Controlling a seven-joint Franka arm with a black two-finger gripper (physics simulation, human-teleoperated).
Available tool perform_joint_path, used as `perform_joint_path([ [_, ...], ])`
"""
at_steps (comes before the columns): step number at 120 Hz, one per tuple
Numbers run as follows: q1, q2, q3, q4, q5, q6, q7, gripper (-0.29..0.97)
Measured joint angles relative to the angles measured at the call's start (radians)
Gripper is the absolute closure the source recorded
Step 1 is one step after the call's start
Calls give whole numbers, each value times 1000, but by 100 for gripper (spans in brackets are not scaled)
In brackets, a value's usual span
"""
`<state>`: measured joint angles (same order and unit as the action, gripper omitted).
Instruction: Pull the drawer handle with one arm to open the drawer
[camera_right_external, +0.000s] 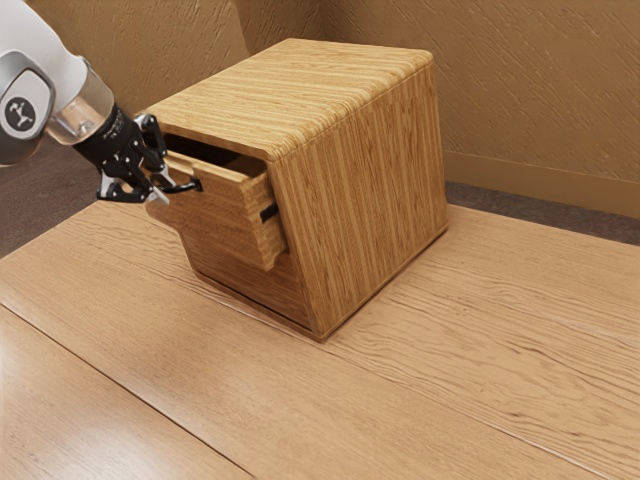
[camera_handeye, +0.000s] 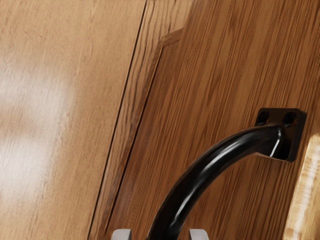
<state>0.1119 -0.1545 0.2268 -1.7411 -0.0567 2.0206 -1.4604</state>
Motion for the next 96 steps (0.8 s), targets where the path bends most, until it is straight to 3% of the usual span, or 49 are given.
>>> perform_joint_path([
  [32, 3, -48, -2, -48, 1, -5, -3, 75],
  [96, 14, -195, 2, -189, 0, -3, -7, 79],
])
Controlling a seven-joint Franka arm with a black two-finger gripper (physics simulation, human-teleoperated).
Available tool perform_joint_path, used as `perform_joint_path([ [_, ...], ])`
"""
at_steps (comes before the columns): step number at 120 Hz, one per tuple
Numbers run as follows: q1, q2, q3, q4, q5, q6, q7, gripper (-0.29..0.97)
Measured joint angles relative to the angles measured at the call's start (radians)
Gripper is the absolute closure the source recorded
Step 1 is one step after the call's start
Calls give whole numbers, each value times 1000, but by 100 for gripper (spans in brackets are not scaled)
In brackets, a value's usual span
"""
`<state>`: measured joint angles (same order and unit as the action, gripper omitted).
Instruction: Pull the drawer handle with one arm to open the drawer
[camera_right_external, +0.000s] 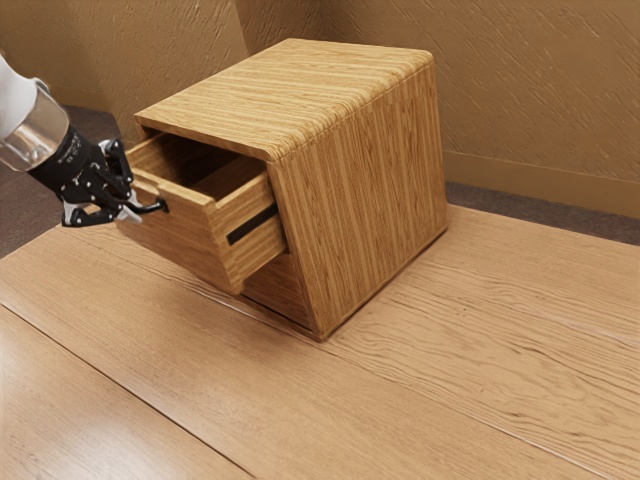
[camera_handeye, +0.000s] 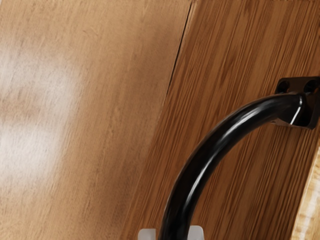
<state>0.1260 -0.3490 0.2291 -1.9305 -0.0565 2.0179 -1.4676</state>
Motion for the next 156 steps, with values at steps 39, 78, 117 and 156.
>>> perform_joint_path([
  [39, 11, -67, 9, -56, 5, -3, -1, 79],
  [78, 25, -107, 13, -90, 14, -13, -2, 79],
  [117, 39, -152, 13, -125, 22, -24, -3, 79],
  [156, 48, -183, 11, -151, 25, -33, -4, 79],
])
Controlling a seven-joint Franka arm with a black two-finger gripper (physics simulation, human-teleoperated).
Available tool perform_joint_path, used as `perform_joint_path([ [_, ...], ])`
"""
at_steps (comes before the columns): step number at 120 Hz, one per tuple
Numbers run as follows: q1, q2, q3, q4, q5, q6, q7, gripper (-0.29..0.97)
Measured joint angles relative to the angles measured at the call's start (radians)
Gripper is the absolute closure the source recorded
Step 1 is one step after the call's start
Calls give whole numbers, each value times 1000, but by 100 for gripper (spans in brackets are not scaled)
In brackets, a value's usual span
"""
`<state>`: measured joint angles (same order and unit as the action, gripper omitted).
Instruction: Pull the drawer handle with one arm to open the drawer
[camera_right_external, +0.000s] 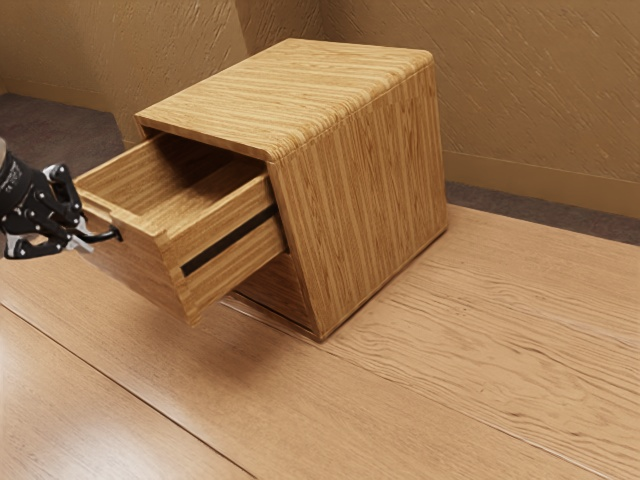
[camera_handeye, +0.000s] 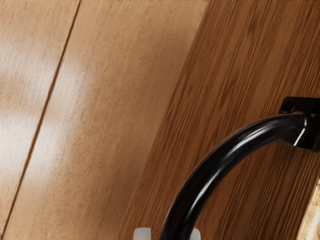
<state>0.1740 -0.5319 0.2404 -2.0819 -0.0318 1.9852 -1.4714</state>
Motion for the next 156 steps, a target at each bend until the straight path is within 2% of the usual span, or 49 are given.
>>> perform_joint_path([
  [104, 92, -150, -49, -113, 5, -27, -5, 79],
  [156, 117, -192, -53, -142, 7, -41, -8, 79],
])
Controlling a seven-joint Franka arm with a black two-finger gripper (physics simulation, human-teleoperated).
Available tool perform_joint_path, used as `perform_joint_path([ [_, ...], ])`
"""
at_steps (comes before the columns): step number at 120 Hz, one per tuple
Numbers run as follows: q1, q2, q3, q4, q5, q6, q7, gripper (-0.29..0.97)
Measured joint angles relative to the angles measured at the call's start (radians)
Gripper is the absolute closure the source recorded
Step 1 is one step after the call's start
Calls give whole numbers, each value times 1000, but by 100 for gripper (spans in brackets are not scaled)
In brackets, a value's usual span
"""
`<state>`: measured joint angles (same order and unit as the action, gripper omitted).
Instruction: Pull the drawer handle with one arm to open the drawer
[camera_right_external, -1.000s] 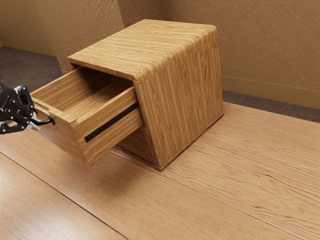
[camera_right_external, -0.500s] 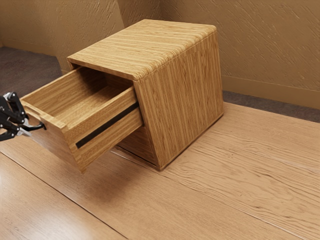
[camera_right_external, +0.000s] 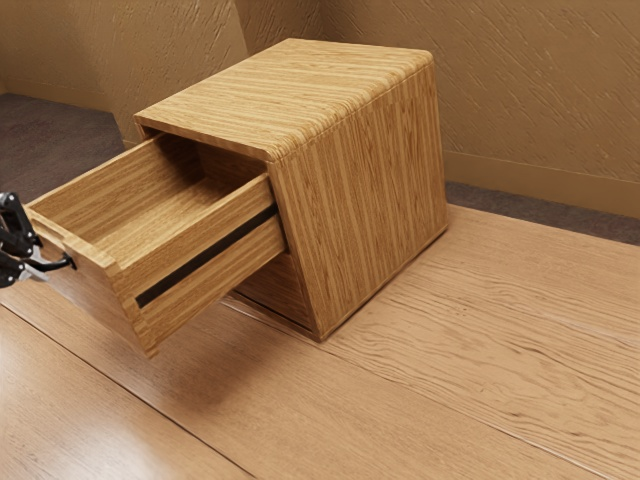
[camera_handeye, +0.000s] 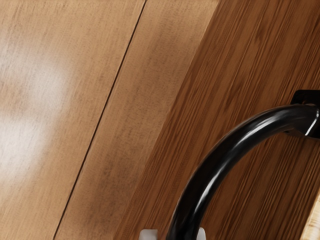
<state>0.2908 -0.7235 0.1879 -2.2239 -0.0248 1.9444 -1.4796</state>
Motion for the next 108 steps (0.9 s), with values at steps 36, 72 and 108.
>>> perform_joint_path([
  [36, 6, -13, 2, -3, 8, -7, 2, 65],
  [72, 35, -72, -37, 4, 11, -31, 4, 43],
  [108, 35, 322, -8, 594, 3, -324, 7, 13],
])
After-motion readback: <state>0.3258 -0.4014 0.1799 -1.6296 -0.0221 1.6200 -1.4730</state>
